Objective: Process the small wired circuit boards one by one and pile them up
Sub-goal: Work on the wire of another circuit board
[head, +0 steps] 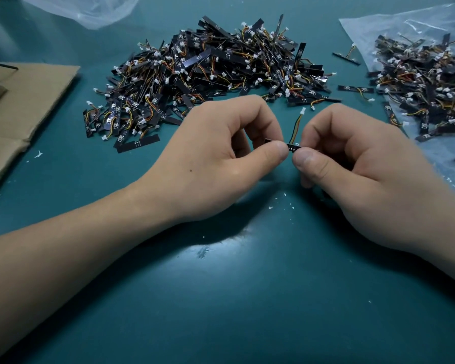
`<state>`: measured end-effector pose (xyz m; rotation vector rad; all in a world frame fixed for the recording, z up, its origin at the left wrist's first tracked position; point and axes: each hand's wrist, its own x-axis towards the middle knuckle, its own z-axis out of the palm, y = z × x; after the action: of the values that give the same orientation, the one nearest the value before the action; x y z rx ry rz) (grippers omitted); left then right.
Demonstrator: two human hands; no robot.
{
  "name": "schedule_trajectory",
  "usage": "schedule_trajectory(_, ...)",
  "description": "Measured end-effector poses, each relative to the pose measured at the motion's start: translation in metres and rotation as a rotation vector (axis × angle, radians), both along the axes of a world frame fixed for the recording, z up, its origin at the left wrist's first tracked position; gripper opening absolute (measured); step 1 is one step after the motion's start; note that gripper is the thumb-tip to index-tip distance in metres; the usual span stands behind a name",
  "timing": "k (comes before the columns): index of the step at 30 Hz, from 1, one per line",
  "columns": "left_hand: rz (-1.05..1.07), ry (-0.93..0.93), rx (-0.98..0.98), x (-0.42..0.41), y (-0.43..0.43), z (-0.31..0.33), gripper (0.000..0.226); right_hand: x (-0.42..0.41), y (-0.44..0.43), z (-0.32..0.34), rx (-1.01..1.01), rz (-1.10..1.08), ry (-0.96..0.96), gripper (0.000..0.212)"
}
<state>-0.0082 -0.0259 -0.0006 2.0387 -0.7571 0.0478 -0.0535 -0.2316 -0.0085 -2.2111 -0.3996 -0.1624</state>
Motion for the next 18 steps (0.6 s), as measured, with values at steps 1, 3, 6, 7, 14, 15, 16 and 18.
schedule_trajectory(1, -0.004, 0.005, 0.000, -0.0001, 0.0000, 0.0003, 0.009, 0.0000, 0.0001, 0.0000, 0.004, 0.000, 0.001, 0.009)
schedule_trajectory(3, -0.021, 0.004, 0.016, -0.0009, 0.0004, 0.0008, 0.010, -0.0002, -0.0001, 0.0001, -0.023, 0.017, -0.003, 0.009)
schedule_trajectory(6, -0.030, 0.007, 0.024, -0.0018, 0.0008, 0.0012, 0.010, -0.0004, -0.0003, 0.0001, -0.034, 0.021, -0.004, 0.009)
schedule_trajectory(7, -0.025, 0.010, 0.013, -0.0013, 0.0009, 0.0013, 0.010, -0.0002, -0.0004, 0.0000, -0.016, 0.013, -0.002, 0.009)
schedule_trajectory(14, -0.016, 0.005, 0.007, 0.0002, 0.0006, 0.0011, 0.008, 0.0000, -0.0011, -0.0004, 0.001, 0.012, -0.016, 0.008)
schedule_trajectory(15, -0.014, 0.004, 0.006, 0.0005, 0.0004, 0.0009, 0.008, 0.0000, -0.0012, -0.0003, 0.005, 0.010, -0.016, 0.008)
schedule_trajectory(16, -0.015, 0.002, 0.014, 0.0006, 0.0004, 0.0008, 0.009, 0.0001, -0.0013, -0.0005, 0.004, 0.012, -0.016, 0.009)
schedule_trajectory(18, -0.023, 0.001, 0.033, 0.0006, 0.0002, 0.0005, 0.009, 0.0000, -0.0011, -0.0006, 0.002, 0.017, -0.014, 0.009)
